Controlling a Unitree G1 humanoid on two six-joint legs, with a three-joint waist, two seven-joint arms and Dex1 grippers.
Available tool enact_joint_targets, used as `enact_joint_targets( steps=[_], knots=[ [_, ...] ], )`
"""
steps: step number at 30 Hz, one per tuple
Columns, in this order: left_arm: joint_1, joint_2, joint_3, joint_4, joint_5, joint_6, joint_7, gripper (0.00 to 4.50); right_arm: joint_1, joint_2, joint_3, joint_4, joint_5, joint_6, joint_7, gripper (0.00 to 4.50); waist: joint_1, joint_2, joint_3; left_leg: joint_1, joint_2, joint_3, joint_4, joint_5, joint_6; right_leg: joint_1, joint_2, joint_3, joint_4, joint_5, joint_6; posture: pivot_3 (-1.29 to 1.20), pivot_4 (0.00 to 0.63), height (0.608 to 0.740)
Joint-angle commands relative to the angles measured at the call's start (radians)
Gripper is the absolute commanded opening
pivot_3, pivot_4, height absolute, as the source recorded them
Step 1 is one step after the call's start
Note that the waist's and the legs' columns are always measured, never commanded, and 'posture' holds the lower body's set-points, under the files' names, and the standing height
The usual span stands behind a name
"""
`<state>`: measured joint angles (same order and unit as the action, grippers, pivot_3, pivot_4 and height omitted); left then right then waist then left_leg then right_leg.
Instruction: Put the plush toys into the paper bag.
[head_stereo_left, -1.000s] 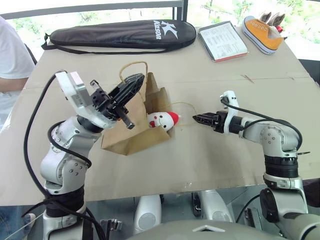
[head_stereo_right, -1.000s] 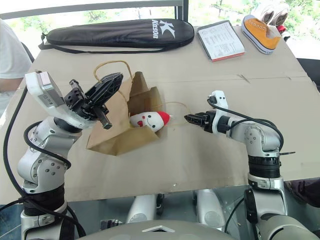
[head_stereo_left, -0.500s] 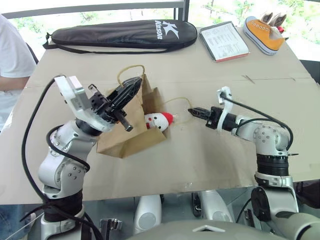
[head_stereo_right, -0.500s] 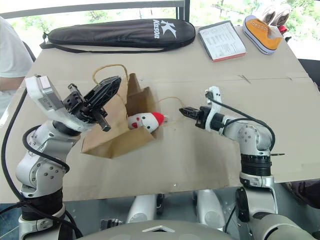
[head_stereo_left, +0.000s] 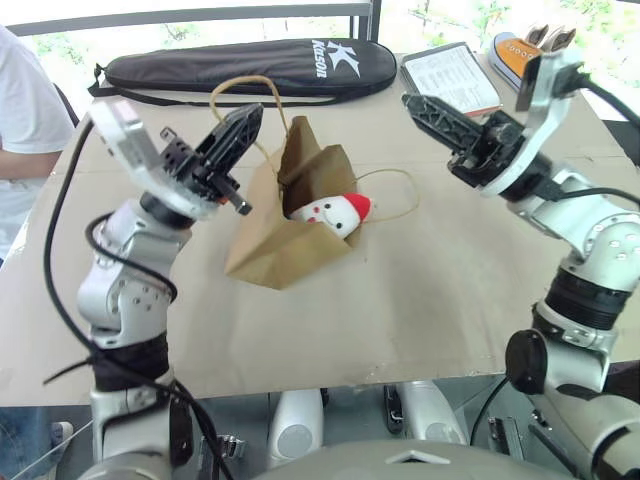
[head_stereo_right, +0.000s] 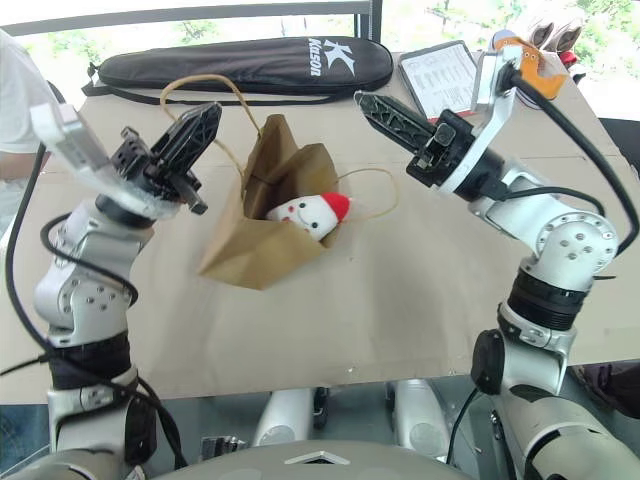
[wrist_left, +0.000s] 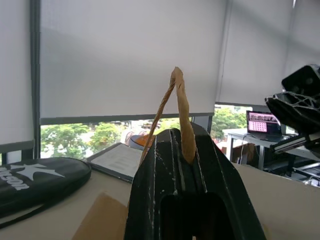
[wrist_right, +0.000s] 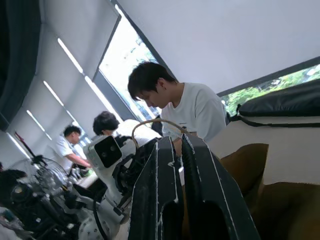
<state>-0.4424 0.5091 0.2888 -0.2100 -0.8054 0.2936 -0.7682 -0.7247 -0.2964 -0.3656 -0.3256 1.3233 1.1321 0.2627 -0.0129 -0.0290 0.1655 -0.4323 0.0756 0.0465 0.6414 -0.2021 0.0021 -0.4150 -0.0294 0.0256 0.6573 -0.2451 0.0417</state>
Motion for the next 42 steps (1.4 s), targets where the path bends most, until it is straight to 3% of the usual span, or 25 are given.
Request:
enact_joint_targets(
  steps=[1, 4, 5, 6, 7, 8, 14, 21, 24, 28, 30, 38, 42],
  knots=[
    [-0.013, 0.0, 0.004, 0.037, 0.016, -0.041, -0.052, 0.0, 0.104, -0.084, 0.081, -0.01, -0.172, -0.059, -0.003, 0.02, -0.003, -0.002, -0.001, 0.0, 0.0, 0.0, -0.001, 0.0, 0.0, 0.0, 0.0, 0.0, -0.001, 0.0, 0.0, 0.0, 0.15, 0.74],
    [0.003, -0.008, 0.006, 0.043, 0.021, -0.05, -0.066, 0.0, 0.205, -0.113, 0.116, 0.031, -0.252, -0.086, -0.004, 0.84, -0.002, -0.002, -0.001, 0.0, 0.0, 0.001, -0.002, 0.0, 0.0, 0.0, 0.0, 0.001, -0.002, 0.001, 0.002, 0.0, 0.15, 0.74],
    [0.007, -0.009, 0.007, 0.04, 0.021, -0.049, -0.065, 0.0, 0.23, -0.117, 0.126, 0.032, -0.267, -0.084, -0.006, 1.28, -0.002, -0.001, 0.0, 0.0, 0.0, 0.001, -0.003, 0.0, 0.0, -0.001, 0.0, 0.001, -0.002, 0.001, 0.002, 0.0, 0.15, 0.74],
    [0.01, -0.01, 0.009, 0.036, 0.019, -0.047, -0.063, 0.0, 0.251, -0.113, 0.138, 0.038, -0.284, -0.077, -0.023, 2.09, -0.003, -0.001, 0.0, 0.0, 0.0, 0.001, -0.004, 0.0, 0.0, -0.002, 0.0, 0.001, -0.001, 0.001, 0.002, 0.0, 0.15, 0.74],
    [0.014, -0.011, 0.01, 0.032, 0.019, -0.046, -0.061, 0.0, 0.269, -0.102, 0.143, 0.048, -0.287, -0.065, -0.039, 2.09, -0.006, -0.001, 0.001, 0.0, 0.0, 0.001, -0.004, 0.0, 0.0, -0.002, 0.0, 0.001, -0.001, 0.001, 0.002, 0.0, 0.15, 0.74],
    [0.017, -0.012, 0.011, 0.028, 0.021, -0.046, -0.06, 0.0, 0.285, -0.094, 0.149, 0.055, -0.281, -0.052, -0.042, 2.5, -0.006, -0.001, 0.001, 0.0, 0.0, 0.001, -0.004, 0.0, 0.0, -0.003, 0.001, 0.002, 0.0, 0.001, 0.002, 0.0, 0.15, 0.74],
    [0.02, -0.014, 0.019, -0.014, -0.002, -0.027, -0.038, 0.0, 0.324, -0.015, 0.208, 0.114, -0.301, -0.051, -0.025, 2.5, -0.004, -0.001, 0.001, 0.0, 0.001, 0.001, -0.004, 0.0, 0.0, -0.002, 0.001, 0.002, 0.0, 0.001, 0.002, 0.0, 0.15, 0.74],
    [0.017, 0.003, 0.054, -0.071, -0.044, 0.01, 0.004, 0.0, 0.249, 0.071, 0.308, 0.308, -0.404, -0.1, 0.073, 2.5, -0.004, -0.002, 0.001, 0.0, 0.001, 0.001, -0.003, 0.0, 0.0, -0.002, 0.001, 0.002, 0.0, 0.001, 0.002, 0.0, 0.15, 0.74],
    [0.025, 0.008, 0.061, -0.091, -0.053, 0.019, 0.019, 0.0, 0.238, 0.115, 0.276, 0.335, -0.391, -0.133, 0.108, 2.5, -0.003, -0.002, 0.001, 0.0, 0.001, 0.0, -0.003, 0.0, 0.0, -0.002, 0.002, 0.002, 0.0, 0.001, 0.002, 0.0, 0.15, 0.74],
    [0.045, 0.013, 0.073, -0.115, -0.06, 0.029, 0.035, 0.0, 0.236, 0.165, 0.213, 0.319, -0.344, -0.189, 0.172, 0.55, -0.001, -0.002, 0.001, 0.0, 0.001, 0.0, -0.004, 0.0, 0.0, -0.002, 0.001, 0.001, 0.0, 0.001, 0.002, 0.0, 0.15, 0.74],
    [0.053, 0.013, 0.075, -0.122, -0.062, 0.031, 0.04, 0.0, 0.244, 0.177, 0.211, 0.291, -0.338, -0.225, 0.223, 0.07, -0.001, -0.002, 0.001, 0.0, 0.001, 0.0, -0.004, 0.0, 0.0, -0.002, 0.001, 0.001, 0.0, 0.001, 0.002, 0.0, 0.15, 0.74],
    [0.042, 0.0, 0.071, -0.09, -0.055, 0.023, 0.054, 0.0, 0.247, 0.198, 0.153, 0.17, -0.202, -0.237, 0.278, 0.07, -0.001, -0.002, 0.001, 0.0, 0.001, 0.0, -0.004, 0.0, 0.0, -0.002, 0.001, 0.001, 0.0, 0.001, 0.002, 0.0, 0.15, 0.74],
    [0.001, -0.011, 0.038, -0.027, -0.005, 0.004, 0.054, 0.0, 0.174, 0.199, 0.108, 0.077, -0.071, -0.242, 0.203, 0.07, -0.001, -0.001, 0.001, 0.0, 0.001, 0.0, -0.003, 0.0, 0.0, -0.002, 0.001, 0.001, 0.0, 0.001, 0.002, 0.0, 0.15, 0.74]
  ],
)
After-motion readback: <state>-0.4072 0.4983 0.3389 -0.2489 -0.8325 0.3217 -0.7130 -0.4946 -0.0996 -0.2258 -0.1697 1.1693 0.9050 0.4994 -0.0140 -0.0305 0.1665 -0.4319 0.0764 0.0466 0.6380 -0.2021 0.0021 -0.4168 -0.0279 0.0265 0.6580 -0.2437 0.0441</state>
